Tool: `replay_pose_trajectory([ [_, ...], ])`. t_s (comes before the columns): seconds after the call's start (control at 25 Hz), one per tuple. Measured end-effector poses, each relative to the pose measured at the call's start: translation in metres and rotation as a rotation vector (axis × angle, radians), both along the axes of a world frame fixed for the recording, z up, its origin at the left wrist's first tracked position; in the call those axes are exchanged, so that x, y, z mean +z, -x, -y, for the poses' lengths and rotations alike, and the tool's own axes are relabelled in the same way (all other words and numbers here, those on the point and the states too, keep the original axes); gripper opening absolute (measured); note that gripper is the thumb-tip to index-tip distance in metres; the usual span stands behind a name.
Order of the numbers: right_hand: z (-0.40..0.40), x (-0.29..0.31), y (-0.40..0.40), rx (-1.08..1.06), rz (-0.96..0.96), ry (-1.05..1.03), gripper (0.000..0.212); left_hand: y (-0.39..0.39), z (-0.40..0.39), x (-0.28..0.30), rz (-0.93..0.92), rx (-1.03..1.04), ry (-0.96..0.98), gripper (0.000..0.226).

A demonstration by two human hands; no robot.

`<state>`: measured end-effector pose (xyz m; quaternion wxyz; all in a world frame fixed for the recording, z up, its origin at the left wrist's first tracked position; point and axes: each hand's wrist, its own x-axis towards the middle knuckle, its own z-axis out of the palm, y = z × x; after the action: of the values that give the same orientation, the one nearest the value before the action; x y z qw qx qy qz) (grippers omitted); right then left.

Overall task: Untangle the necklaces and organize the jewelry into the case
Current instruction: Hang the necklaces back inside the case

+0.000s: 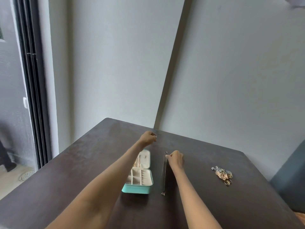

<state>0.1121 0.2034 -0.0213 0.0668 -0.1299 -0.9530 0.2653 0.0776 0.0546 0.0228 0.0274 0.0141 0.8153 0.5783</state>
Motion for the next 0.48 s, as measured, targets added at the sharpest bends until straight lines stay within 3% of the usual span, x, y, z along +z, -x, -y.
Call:
replay_pose_trajectory([
  [0.16, 0.007, 0.001, 0.013, 0.026, -0.013, -0.185, 0.022, 0.012, -0.019, -0.015, 0.006, -0.028, -0.021, 0.027],
  [0.28, 0.002, 0.0, 0.017, 0.037, 0.025, -0.134, 0.018, 0.017, -0.024, -0.022, -0.026, -0.021, -0.032, 0.028],
  [0.36, -0.011, -0.001, 0.021, 0.074, 0.039, 0.129, 0.029, 0.013, -0.028, -0.017, -0.066, -0.042, -0.056, 0.027],
  [0.48, -0.023, 0.016, 0.013, 0.13, 0.045, 0.735, 0.024, 0.004, -0.04, -0.008, -0.084, -0.149, -0.105, 0.028],
])
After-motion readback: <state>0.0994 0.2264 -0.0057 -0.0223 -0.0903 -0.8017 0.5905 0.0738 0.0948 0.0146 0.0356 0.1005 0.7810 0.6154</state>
